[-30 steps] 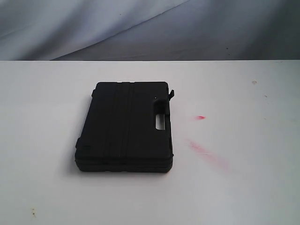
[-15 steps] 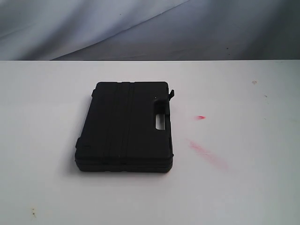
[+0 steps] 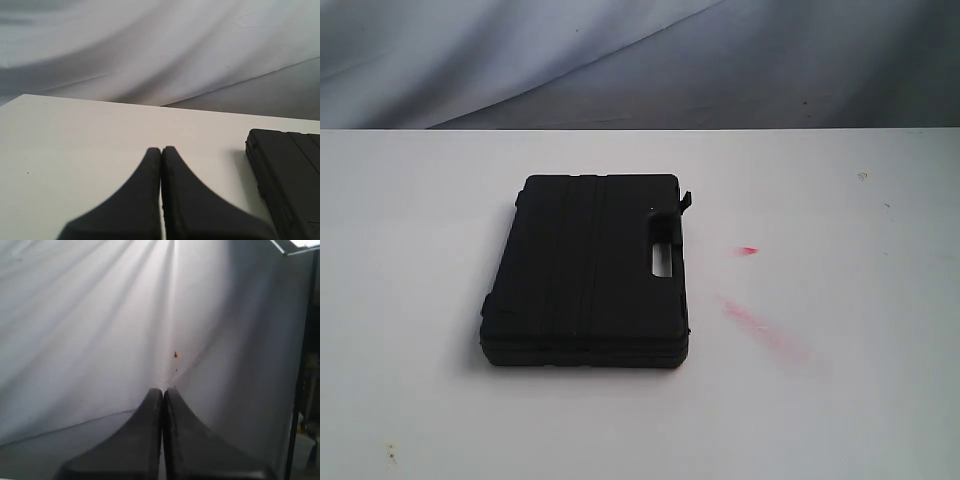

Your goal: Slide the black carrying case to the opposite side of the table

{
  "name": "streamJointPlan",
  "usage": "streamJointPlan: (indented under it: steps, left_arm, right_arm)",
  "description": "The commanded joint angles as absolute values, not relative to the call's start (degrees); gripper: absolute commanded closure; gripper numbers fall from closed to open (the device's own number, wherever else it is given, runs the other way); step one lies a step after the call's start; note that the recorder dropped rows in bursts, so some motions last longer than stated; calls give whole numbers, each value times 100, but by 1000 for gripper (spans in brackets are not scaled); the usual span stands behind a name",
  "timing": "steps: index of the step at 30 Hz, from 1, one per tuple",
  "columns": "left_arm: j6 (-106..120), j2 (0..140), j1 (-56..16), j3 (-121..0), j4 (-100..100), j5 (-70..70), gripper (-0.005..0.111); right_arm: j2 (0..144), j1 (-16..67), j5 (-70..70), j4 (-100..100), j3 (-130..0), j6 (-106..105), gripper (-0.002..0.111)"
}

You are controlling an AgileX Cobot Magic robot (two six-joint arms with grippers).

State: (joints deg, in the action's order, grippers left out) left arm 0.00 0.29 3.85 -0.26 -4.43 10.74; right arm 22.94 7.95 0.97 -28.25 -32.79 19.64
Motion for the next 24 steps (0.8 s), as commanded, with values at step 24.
streamJointPlan:
  steps: [24]
  left_arm:
    - [48,0,403,0,-501,1074,106]
  right_arm:
    - [6269,2634,3471,-414,-5748,924,108]
